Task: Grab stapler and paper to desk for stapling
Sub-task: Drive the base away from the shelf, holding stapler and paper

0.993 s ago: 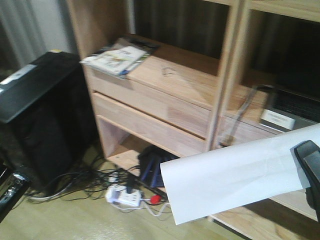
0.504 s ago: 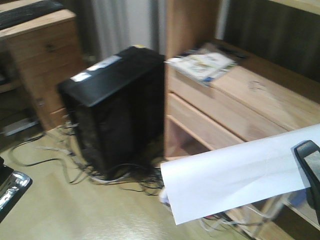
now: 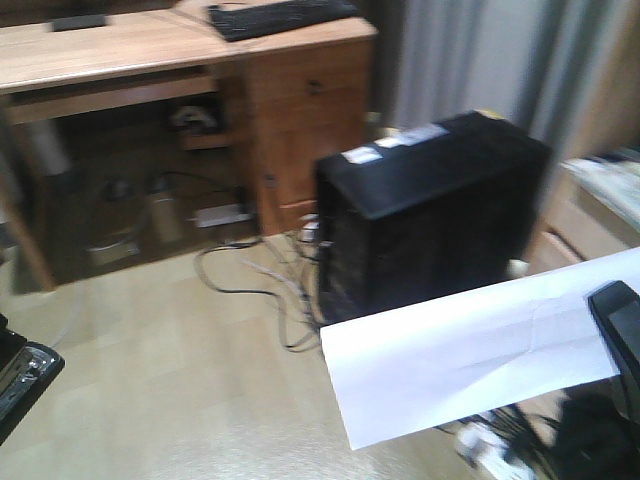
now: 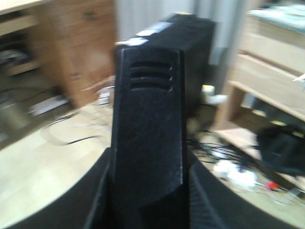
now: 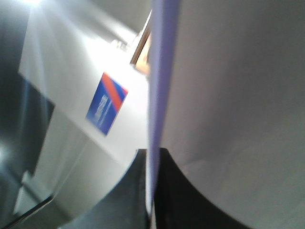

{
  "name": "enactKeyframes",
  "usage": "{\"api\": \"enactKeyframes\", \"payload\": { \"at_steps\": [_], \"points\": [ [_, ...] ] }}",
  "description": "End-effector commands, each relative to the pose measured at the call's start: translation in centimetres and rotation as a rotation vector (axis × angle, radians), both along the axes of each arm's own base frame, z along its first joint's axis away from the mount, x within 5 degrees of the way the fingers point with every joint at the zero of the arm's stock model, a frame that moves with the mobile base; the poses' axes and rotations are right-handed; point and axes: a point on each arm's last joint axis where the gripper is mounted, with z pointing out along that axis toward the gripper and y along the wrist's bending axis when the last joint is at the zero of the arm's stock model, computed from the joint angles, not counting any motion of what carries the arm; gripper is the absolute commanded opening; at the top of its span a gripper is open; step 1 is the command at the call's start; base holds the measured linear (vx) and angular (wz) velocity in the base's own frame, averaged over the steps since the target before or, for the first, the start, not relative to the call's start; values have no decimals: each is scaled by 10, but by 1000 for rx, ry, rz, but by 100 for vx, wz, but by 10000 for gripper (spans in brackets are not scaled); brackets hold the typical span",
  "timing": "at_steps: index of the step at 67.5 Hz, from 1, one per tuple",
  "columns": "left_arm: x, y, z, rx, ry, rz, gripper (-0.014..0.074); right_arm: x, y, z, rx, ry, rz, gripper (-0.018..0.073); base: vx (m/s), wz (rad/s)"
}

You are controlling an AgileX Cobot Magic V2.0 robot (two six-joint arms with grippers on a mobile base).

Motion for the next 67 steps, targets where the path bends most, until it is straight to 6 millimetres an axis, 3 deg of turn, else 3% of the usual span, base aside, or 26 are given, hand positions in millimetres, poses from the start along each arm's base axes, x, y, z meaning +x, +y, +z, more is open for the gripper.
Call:
{"api": "enactKeyframes", "payload": {
  "at_steps": [1, 30, 67],
  "points": [
    [3, -2, 20, -60, -128, -5, -6, -11, -3, 6, 67, -135, 27, -2, 10, 73],
    [3, -2, 20, -60, -128, -5, -6, -11, -3, 6, 67, -135, 27, -2, 12, 52],
    [3, -2, 20, -60, -128, -5, -6, -11, -3, 6, 67, -135, 27, -2, 17, 14]
  ]
}}
